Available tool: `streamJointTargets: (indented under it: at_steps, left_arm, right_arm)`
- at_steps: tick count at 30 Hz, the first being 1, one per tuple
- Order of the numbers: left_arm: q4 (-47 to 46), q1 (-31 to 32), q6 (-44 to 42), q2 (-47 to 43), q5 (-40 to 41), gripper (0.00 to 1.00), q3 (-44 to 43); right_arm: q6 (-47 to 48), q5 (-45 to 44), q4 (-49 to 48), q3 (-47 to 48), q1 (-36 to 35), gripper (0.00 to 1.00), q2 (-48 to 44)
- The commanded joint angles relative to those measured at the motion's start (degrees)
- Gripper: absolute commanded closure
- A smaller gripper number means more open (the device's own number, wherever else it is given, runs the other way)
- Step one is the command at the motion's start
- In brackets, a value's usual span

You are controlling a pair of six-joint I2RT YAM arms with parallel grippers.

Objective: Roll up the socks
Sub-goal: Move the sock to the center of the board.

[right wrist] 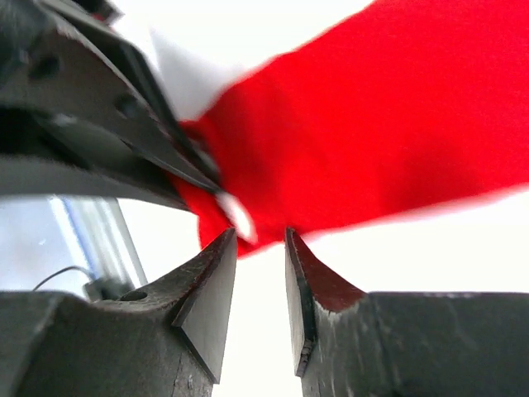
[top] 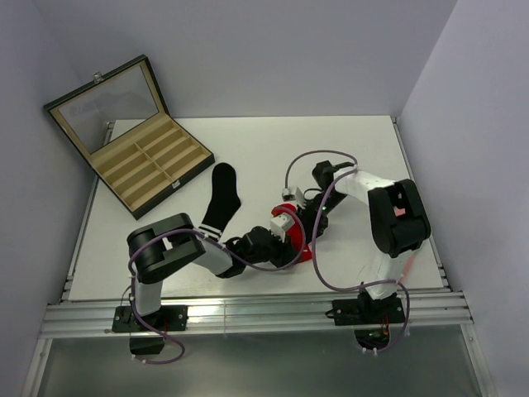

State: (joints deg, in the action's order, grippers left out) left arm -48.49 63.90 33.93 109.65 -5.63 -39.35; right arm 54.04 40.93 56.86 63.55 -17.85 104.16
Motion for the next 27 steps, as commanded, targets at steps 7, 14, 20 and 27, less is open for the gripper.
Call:
streamJointTargets:
  at_steps: [7, 14, 20, 27]
  left_arm:
    - [9.90, -3.42, 7.11, -0.84, -11.05, 1.00, 3.06]
    - [11.14, -7.47, 15.10, 0.22, -20.73, 1.00, 2.09]
    - [14.64, -10.28, 19.85, 2.85, -29.16, 1.00, -0.54]
    - [18.43, -12.83, 23.28, 4.17, -33.74, 1.00, -1.60]
  right_arm:
    - [-0.43, -0.06, -6.67, -3.07, 4.75, 0.62, -11.85]
    - [3.53, 0.12, -13.09, -14.14, 5.37, 0.61, -26.80]
    - [8.53, -0.85, -14.23, -19.94, 3.00, 0.57, -34.72]
    - [4.94, -7.34, -22.92, -27.59, -9.12, 0.54, -39.99]
